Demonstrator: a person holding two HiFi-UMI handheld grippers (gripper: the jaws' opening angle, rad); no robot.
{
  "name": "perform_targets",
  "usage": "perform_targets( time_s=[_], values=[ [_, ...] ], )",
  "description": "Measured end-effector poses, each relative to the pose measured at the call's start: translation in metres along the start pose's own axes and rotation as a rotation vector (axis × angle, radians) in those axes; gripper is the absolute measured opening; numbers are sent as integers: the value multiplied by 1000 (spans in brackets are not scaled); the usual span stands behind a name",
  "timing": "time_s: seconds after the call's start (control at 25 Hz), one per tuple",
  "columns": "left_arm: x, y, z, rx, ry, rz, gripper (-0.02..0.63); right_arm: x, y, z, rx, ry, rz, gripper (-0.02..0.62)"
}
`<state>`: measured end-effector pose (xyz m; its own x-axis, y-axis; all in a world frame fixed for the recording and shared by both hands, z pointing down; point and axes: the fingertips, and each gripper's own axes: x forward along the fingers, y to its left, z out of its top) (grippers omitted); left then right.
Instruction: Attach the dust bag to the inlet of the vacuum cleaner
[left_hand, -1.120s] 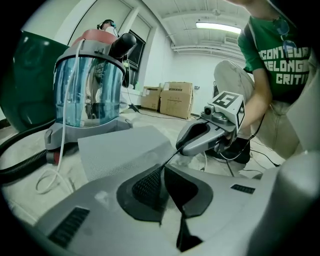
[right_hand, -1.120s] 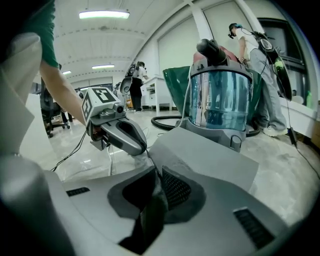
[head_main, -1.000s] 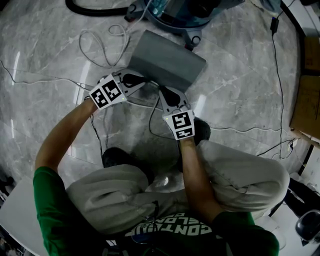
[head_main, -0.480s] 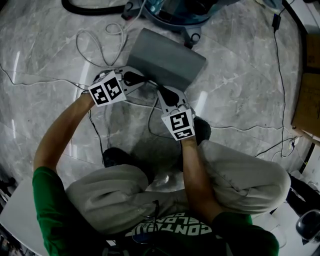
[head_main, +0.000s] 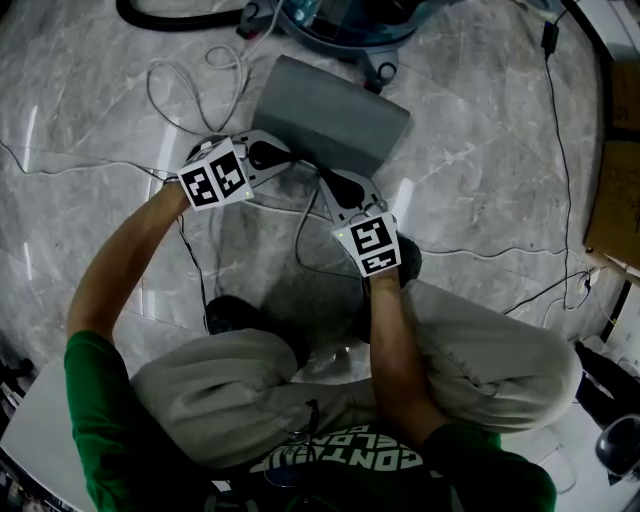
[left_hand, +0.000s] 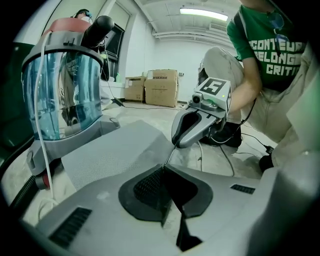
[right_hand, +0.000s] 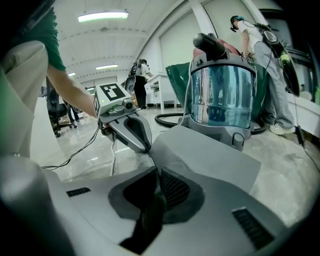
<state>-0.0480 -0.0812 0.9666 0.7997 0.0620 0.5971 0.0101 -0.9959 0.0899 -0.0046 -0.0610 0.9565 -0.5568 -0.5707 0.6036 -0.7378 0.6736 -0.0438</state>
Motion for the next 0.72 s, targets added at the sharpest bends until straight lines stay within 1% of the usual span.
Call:
perform_targets(
  time_s=[0.12,0.28,0.44,0.72],
  values=[
    [-5,1,6,0,5,8,15,-5,-3,10,-5,-15,-2,31],
    [-22,8,31,34,-22,34,14,-15,-9,35,-23,-55,-10,31],
    [-42,20,59,47,-61,78,14,-27,-19,66,-43,-109,-32,31],
    [-87,39,111,83,-131,173,14,-51,-27,126,-70,-206,-44,28]
  ],
)
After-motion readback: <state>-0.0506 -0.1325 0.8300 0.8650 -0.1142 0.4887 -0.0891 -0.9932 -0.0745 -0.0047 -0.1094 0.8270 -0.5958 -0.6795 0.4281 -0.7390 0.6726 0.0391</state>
